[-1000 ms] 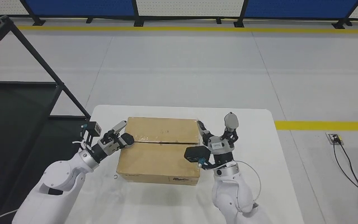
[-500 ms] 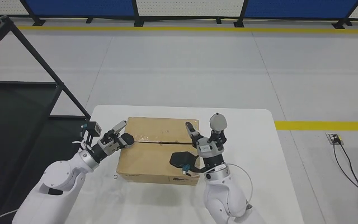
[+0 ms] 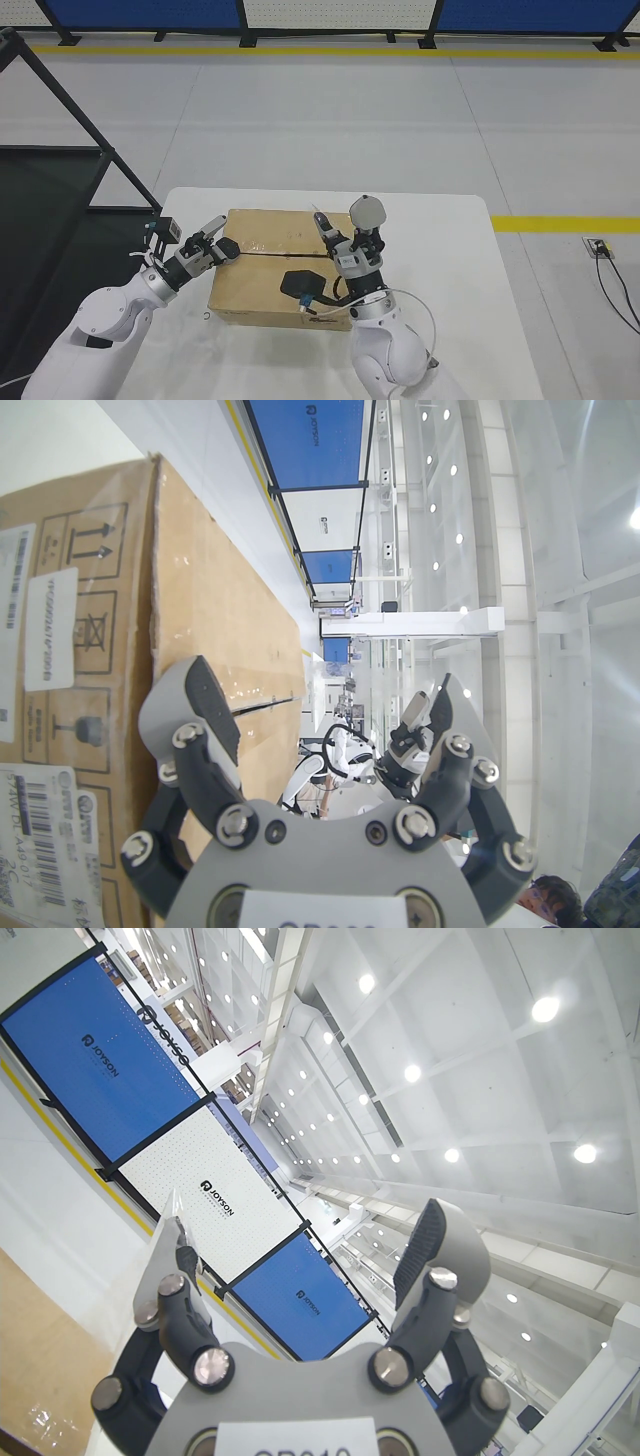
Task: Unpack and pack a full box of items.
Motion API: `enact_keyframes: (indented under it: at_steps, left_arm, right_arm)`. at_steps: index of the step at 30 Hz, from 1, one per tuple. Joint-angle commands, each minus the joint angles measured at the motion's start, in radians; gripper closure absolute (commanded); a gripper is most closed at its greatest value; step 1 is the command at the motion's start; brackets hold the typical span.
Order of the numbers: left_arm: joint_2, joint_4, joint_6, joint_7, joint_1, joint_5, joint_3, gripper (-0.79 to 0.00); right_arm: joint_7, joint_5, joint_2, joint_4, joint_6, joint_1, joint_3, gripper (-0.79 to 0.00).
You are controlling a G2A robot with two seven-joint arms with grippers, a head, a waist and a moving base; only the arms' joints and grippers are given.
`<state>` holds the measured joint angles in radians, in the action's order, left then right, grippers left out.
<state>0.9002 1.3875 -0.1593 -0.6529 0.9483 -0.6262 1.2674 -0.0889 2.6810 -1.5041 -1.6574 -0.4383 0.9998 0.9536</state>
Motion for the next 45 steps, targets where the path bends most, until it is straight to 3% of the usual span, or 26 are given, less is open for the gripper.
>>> enact_keyframes:
  at_steps: [1,12,21,29,45]
  left_arm:
    - [0.000,0.000,0.000,0.000,0.000,0.000,0.000,-0.785]
    - [0.000,0.000,0.000,0.000,0.000,0.000,0.000,-0.785]
    - [0.000,0.001,0.001,0.010,0.005,-0.001,0.002,-0.785]
    - [-0.002,0.007,-0.003,0.043,0.059,-0.015,0.068,-0.785]
    - [0.001,0.020,-0.006,0.018,0.116,-0.018,0.138,-0.785]
  right_arm:
    - [-0.010,0.010,-0.005,0.010,0.002,-0.012,-0.008,-0.785]
    - [-0.044,0.033,-0.035,0.081,0.025,-0.075,-0.040,-0.785]
    - [-0.028,0.005,-0.053,0.114,0.123,-0.112,-0.057,-0.785]
    - [0.006,-0.050,-0.065,0.119,0.204,-0.128,-0.056,-0.785]
    - [-0.035,0.034,-0.097,0.198,0.205,-0.155,-0.112,-0.785]
